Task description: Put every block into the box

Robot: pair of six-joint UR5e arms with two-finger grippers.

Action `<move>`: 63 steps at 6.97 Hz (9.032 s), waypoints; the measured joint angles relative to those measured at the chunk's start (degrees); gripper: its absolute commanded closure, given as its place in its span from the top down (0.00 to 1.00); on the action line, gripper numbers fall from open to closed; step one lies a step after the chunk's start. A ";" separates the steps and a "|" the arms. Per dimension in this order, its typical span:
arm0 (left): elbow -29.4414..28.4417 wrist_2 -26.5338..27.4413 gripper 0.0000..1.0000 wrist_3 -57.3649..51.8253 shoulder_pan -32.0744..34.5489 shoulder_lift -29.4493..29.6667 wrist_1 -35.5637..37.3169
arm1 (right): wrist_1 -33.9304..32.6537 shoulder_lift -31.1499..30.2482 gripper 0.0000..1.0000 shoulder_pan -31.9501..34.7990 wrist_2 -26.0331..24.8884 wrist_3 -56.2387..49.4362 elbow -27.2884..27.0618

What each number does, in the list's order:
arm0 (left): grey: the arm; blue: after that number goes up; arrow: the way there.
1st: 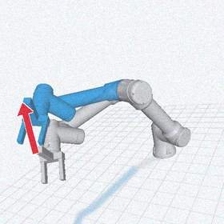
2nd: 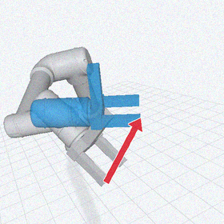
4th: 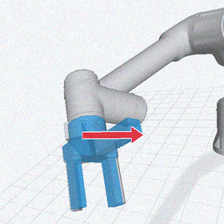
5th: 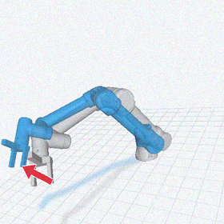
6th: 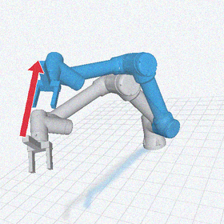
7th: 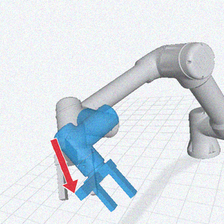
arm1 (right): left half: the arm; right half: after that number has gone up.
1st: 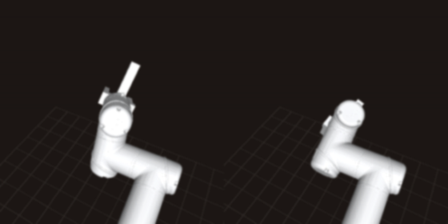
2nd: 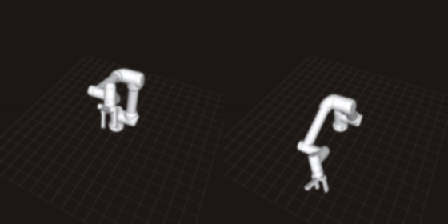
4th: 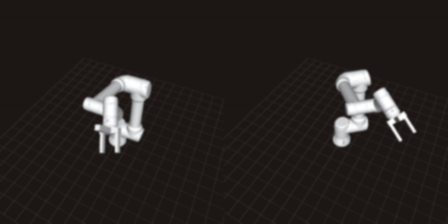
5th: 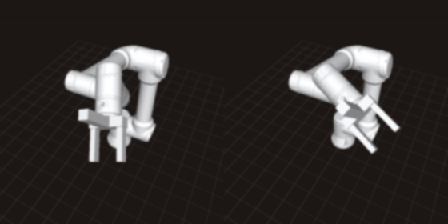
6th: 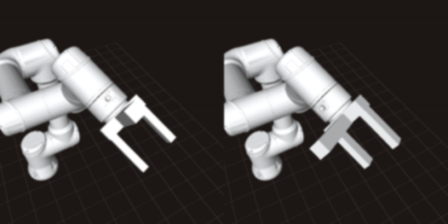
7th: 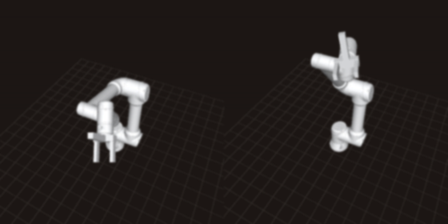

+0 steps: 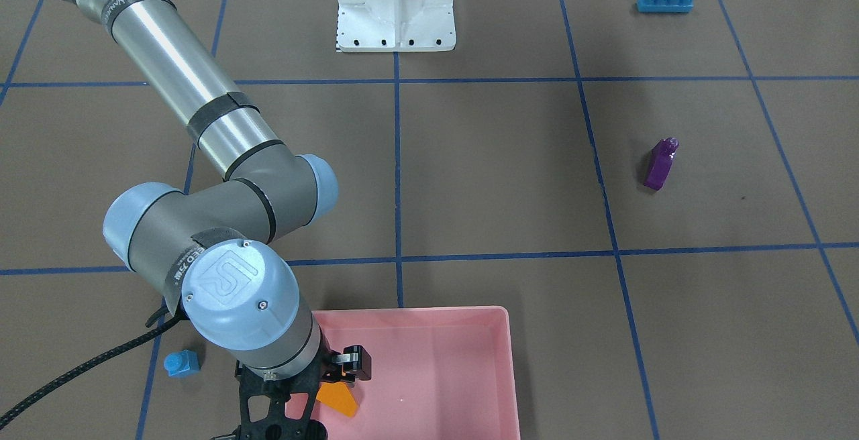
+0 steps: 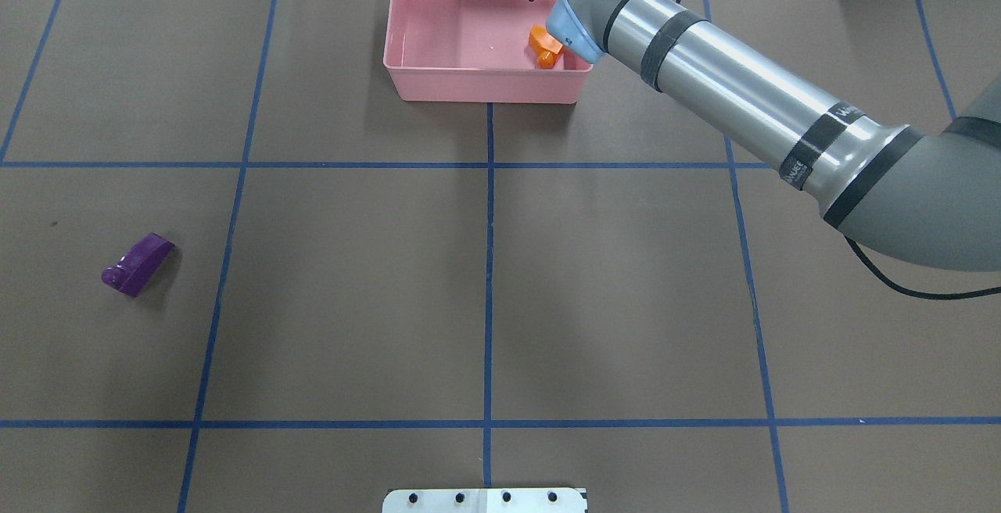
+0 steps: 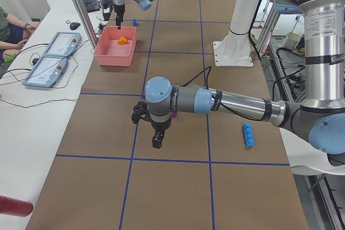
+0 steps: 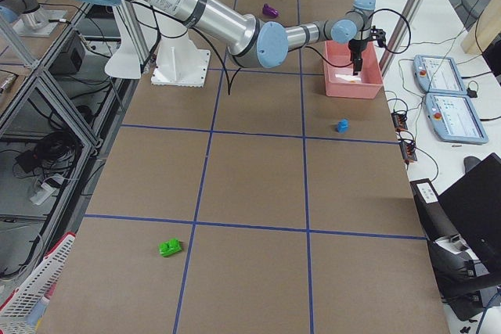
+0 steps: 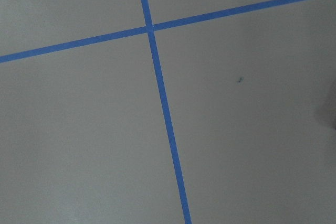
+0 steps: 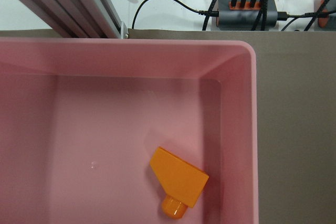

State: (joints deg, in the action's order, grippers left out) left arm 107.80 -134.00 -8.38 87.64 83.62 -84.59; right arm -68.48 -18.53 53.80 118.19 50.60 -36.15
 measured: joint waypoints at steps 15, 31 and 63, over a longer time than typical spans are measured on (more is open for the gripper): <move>-5.35 11.66 0.85 25.53 -39.19 3.35 -25.89 | -15.97 -69.47 1.00 2.64 4.70 -10.60 -80.32; -22.29 12.12 0.00 72.20 -37.64 52.68 -13.82 | -13.99 -65.99 1.00 2.28 5.34 -10.95 -77.61; -3.59 5.35 1.00 33.01 -30.22 17.21 -17.10 | -4.40 -11.84 0.00 4.89 2.62 2.19 -20.24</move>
State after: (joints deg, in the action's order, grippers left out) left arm 104.21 -128.65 24.64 57.43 100.84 -101.69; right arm -72.88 -30.36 58.69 120.81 52.79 -56.39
